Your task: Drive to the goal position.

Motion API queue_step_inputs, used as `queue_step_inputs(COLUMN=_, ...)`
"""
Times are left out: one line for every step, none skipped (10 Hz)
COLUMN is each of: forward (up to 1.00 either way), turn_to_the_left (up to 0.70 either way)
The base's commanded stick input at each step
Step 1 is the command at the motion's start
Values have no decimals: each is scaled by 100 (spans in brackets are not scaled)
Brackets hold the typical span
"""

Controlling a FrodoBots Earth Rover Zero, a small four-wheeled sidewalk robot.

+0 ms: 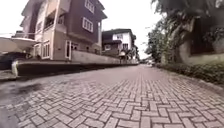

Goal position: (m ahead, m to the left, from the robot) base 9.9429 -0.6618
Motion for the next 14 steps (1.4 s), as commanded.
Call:
queue_step_inputs(forward=69, turn_to_the_left=3)
queue_step_inputs(forward=69, turn_to_the_left=3)
queue_step_inputs(forward=69, turn_to_the_left=3)
queue_step_inputs(forward=69, turn_to_the_left=3)
queue_step_inputs(forward=69, turn_to_the_left=3)
queue_step_inputs(forward=69, turn_to_the_left=3)
queue_step_inputs(forward=69, turn_to_the_left=3)
queue_step_inputs(forward=69, turn_to_the_left=3)
queue_step_inputs(forward=69, turn_to_the_left=3)
queue_step_inputs(forward=69, turn_to_the_left=3)
queue_step_inputs(forward=69, turn_to_the_left=3)
queue_step_inputs(forward=69, turn_to_the_left=3)
queue_step_inputs(forward=69, turn_to_the_left=3)
queue_step_inputs(forward=69, turn_to_the_left=3)
